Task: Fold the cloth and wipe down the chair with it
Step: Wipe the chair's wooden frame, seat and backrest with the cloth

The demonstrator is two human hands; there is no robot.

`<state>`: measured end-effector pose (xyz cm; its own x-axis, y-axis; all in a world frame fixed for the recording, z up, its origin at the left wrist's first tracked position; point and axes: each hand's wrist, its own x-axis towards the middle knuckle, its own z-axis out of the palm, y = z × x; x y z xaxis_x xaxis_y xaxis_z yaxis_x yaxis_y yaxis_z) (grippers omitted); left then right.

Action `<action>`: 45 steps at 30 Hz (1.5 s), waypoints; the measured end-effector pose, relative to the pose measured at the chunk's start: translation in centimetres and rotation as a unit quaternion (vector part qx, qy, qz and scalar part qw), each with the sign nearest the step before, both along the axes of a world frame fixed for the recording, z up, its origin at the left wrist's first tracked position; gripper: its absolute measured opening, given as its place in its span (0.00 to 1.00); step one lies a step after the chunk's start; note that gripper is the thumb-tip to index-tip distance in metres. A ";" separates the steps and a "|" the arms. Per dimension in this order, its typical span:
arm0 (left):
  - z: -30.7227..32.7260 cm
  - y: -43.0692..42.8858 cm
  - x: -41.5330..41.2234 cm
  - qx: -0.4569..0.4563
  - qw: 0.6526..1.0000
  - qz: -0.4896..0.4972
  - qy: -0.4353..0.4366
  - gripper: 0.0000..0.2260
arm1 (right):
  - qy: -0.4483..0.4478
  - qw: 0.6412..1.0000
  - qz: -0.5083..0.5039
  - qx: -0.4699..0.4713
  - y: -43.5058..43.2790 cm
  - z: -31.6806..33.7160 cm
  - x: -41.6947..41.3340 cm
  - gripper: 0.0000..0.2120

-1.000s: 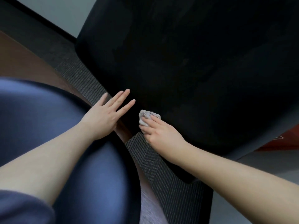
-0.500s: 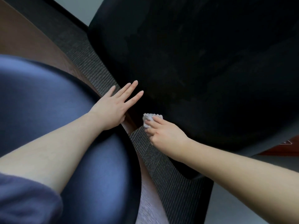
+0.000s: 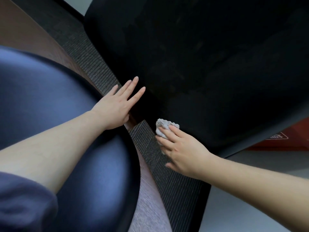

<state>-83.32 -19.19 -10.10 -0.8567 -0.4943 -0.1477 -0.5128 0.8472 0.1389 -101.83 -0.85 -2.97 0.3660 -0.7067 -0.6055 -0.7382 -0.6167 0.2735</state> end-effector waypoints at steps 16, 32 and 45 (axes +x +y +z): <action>0.6 2.5 -0.8 -0.006 0.999 -0.048 -0.014 0.43 | 0.077 0.988 -0.042 -0.129 -2.6 3.9 -1.6 0.36; 3.8 3.0 -1.7 0.012 0.995 -0.060 -0.080 0.42 | 0.107 0.977 -0.078 -0.165 -1.4 7.9 -3.5 0.36; 6.2 4.3 -3.8 0.018 0.998 -0.064 -0.018 0.40 | 0.105 0.965 -0.114 -0.211 1.1 12.1 -6.0 0.33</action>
<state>-87.09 -14.89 -3.95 -0.9059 -0.3757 -0.1955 -0.4067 0.9004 0.1543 -107.80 0.22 9.09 0.0728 -0.9541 -0.2906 -0.7425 -0.2464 0.6229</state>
